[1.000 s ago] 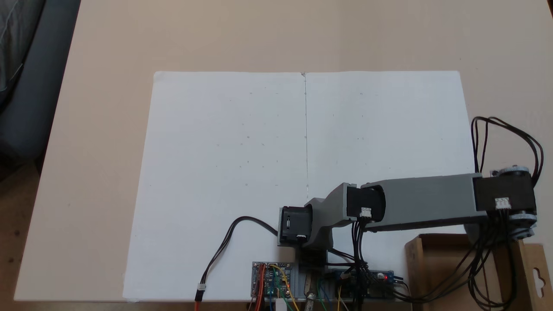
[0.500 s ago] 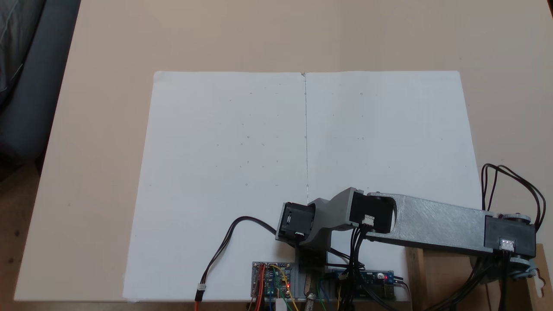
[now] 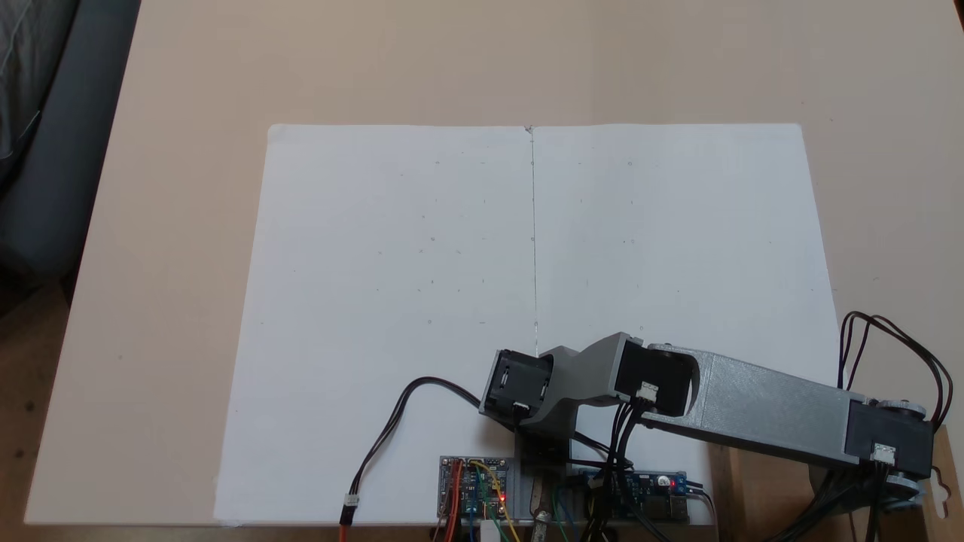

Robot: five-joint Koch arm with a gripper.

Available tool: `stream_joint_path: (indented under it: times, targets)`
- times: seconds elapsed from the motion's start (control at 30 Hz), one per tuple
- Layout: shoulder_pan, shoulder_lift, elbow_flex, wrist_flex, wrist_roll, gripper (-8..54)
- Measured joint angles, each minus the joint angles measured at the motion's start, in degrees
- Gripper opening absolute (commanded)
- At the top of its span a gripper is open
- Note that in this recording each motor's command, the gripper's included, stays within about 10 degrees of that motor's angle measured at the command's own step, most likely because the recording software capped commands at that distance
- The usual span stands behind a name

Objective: Grasp a green dice and put it in the bin.

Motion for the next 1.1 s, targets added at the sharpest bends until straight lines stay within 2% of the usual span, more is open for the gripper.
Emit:
stream_joint_path:
  times: [0.07,0.47,0.57,0.7,0.87,1.1]
  targets:
    - [-0.09,0.00,0.00,0.00,0.00,40.4]
    - [-0.44,0.26,1.67,0.35,0.00,40.4]
    - [-3.69,3.08,1.67,2.11,0.00,40.4]
    - [-10.63,9.58,1.67,2.90,2.46,40.4]
    - [-24.52,17.31,1.58,3.08,11.69,40.4]
    - [-49.57,19.60,1.67,4.22,19.25,40.8]
